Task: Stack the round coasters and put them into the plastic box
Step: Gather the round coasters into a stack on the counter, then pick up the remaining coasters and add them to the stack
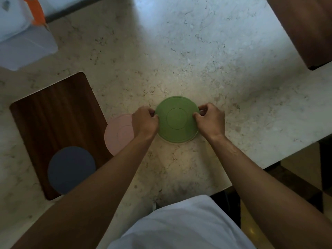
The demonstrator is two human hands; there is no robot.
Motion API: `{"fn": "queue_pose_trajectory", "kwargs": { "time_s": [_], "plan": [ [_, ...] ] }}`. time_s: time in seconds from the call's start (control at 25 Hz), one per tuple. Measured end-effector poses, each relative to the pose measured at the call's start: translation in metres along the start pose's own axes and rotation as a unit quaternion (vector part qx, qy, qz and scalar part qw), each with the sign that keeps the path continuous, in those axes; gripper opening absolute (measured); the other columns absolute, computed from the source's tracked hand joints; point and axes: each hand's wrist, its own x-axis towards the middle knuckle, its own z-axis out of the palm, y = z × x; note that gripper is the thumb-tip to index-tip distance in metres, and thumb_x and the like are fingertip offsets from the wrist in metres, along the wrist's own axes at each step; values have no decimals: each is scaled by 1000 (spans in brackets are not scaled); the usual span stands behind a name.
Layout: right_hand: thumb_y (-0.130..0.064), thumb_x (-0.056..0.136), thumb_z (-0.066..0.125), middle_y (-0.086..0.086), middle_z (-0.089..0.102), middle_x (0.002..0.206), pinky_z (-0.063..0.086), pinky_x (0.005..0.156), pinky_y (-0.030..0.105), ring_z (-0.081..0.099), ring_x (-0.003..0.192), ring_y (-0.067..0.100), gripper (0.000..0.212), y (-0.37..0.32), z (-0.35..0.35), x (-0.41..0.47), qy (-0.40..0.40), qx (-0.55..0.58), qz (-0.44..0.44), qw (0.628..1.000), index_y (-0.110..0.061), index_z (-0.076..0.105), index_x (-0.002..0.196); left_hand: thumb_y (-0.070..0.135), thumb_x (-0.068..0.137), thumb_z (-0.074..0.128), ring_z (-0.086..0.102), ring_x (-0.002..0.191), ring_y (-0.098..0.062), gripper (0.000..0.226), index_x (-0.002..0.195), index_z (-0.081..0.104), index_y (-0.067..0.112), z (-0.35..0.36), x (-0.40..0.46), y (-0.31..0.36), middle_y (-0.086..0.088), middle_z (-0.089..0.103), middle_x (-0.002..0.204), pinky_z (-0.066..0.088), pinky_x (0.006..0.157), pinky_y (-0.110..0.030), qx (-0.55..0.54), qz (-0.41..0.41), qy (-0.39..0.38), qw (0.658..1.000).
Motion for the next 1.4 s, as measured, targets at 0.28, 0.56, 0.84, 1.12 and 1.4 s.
{"fn": "queue_pose_trajectory", "kwargs": {
  "time_s": [0.28,0.56,0.84,1.12,1.4],
  "plan": [
    [-24,80,74,-4,68,89,44,70,20,64,81,13,21,4,-3,-7,-25,13,48,998,-16,68,98,11,87,68,66,97,-25,19,104,75,7,5,0,-1,-11,72,106,54,92,-40,42,26,-2,999],
    [-34,87,72,3,67,104,53,81,32,62,96,20,31,5,4,-25,-7,-87,4,996,-13,66,109,10,83,64,66,89,-30,14,89,75,4,7,0,9,-17,71,96,56,81,-38,117,32,-7,993],
    [-33,83,66,15,68,99,57,79,41,64,94,33,32,-4,5,-22,-57,-117,58,990,-5,68,99,7,75,68,55,54,-22,11,69,69,-3,4,6,10,-9,59,58,39,47,-26,64,-26,-57,996],
    [-24,86,70,7,68,107,52,76,32,63,91,23,33,-6,0,-24,-51,-47,71,995,-10,59,114,7,76,72,63,76,-21,14,71,64,17,-3,2,9,2,64,73,57,78,-36,-16,-68,-44,997],
    [-23,83,77,0,75,97,55,76,23,67,78,7,25,-24,-10,-17,-83,62,27,994,-14,73,106,1,74,73,72,88,-27,14,82,75,12,-30,-1,-14,-11,75,91,60,86,-45,-161,-143,-41,976]
  ]
}}
